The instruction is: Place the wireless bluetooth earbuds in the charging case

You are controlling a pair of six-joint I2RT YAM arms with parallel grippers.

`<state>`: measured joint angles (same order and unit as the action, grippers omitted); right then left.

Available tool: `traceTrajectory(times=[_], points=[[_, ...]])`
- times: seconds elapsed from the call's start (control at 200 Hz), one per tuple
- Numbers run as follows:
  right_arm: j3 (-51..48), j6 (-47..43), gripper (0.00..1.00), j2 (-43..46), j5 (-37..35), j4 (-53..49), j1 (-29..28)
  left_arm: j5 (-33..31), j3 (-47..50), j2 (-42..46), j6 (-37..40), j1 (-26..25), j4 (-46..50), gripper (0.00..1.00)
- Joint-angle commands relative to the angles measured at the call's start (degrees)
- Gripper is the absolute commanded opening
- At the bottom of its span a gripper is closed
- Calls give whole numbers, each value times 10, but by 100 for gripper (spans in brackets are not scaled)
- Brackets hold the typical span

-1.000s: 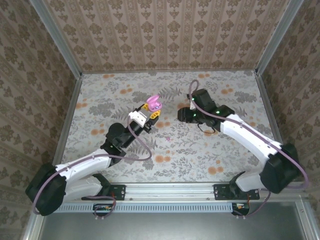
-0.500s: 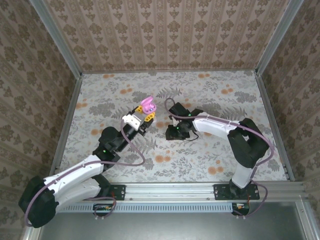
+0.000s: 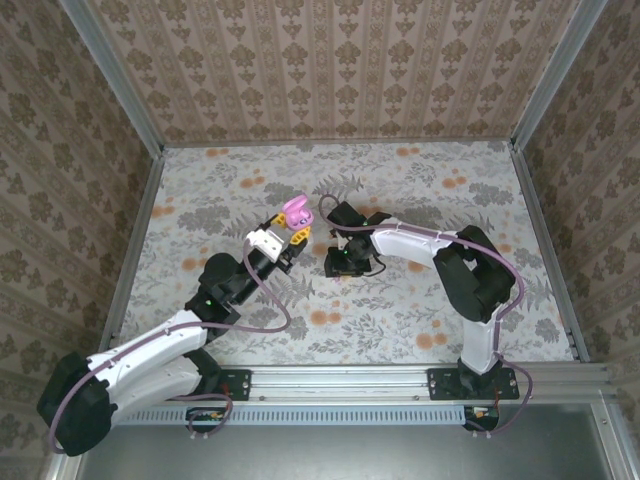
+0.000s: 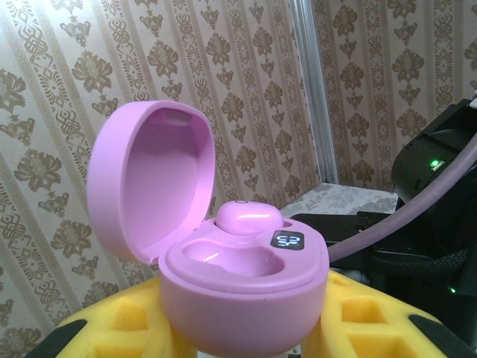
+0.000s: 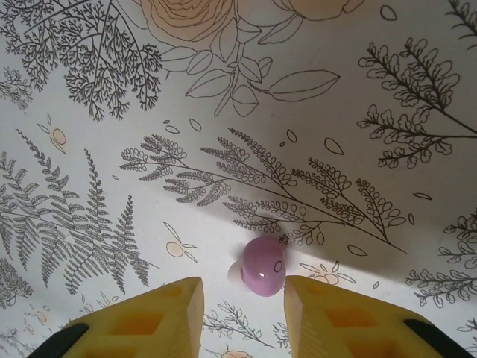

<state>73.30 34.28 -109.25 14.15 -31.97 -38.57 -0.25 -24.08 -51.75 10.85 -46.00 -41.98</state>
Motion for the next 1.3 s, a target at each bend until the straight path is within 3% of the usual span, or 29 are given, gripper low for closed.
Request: traceTrajectory(times=[0.0,0.28,1.0,1.295], points=[[8,9,39,-11,-3,-19,-1,-1,3,11,12,4,-10,30],[-11,38,44,-4,11,-6,-1,-1,3,10,9,4,-10,30],[6,58,42,-38,32,30,-7,-2,1,4,11,5,-13,30],[67,5,35,-73,-71,-64,-28,0,3,5,10,5,-19,30]])
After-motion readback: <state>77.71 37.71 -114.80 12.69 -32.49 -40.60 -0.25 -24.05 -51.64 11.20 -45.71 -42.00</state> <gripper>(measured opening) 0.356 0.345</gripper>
